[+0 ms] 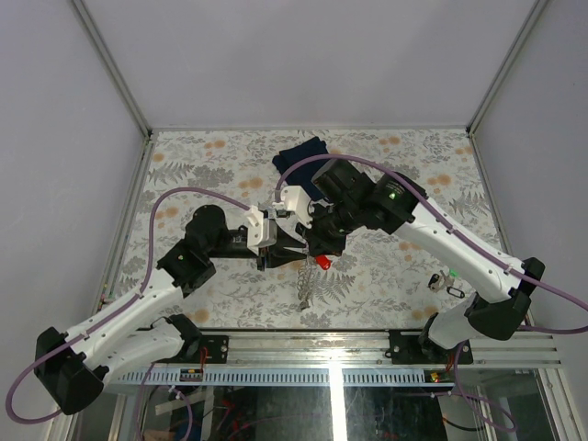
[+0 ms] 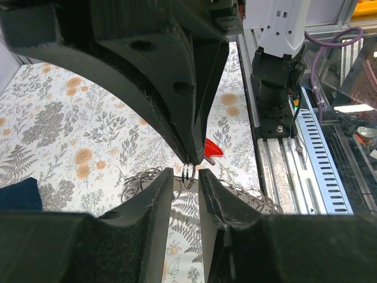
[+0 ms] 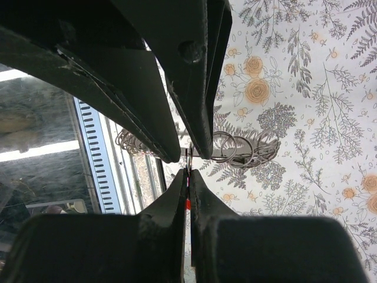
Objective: Put the keys on the keyring
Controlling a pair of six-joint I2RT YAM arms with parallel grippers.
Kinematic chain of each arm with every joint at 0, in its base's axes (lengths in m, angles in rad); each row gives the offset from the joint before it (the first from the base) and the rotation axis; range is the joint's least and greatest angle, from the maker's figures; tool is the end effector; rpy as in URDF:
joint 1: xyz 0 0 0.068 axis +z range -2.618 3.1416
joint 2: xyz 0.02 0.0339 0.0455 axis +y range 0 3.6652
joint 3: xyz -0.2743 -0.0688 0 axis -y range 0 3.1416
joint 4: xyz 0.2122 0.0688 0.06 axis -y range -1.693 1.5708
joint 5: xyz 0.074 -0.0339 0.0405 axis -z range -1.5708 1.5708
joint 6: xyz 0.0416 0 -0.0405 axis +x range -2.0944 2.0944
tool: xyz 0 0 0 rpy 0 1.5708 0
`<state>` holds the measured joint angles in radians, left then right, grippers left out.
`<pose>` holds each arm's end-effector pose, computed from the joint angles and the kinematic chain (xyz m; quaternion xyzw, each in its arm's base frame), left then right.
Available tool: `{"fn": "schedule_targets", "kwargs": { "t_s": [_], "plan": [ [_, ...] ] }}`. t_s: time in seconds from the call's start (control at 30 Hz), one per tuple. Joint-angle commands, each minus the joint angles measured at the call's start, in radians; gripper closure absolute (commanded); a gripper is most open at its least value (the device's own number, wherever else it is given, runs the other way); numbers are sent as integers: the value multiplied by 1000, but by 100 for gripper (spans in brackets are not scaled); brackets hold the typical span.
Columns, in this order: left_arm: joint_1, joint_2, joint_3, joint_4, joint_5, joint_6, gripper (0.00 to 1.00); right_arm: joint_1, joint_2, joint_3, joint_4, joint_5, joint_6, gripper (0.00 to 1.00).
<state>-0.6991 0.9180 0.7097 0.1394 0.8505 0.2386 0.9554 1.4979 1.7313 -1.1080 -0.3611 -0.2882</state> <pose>0.1135 -0.1363 0.3392 0.5520 0.4669 -0.4355 0.5363 0.1410 0.2249 0.4079 -0.5885 0.7160 0.2694 0.2618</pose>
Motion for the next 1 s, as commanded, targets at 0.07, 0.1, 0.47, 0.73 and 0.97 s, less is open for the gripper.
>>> {"fn": "schedule_targets", "kwargs": {
  "t_s": [0.07, 0.1, 0.47, 0.73, 0.97],
  "plan": [
    [4, 8, 39, 9, 26, 18, 76, 9, -41, 10, 48, -33, 12, 100],
    [4, 10, 40, 9, 26, 18, 77, 9, -41, 9, 49, -34, 12, 100],
    [4, 22, 46, -16, 30, 29, 82, 9, -42, 2, 67, -45, 15, 100],
    [5, 17, 49, -22, 32, 30, 88, 10, -41, -9, 69, -45, 20, 100],
    [4, 13, 51, -22, 36, 30, 82, 10, -45, -12, 67, -38, 21, 100]
  ]
}}
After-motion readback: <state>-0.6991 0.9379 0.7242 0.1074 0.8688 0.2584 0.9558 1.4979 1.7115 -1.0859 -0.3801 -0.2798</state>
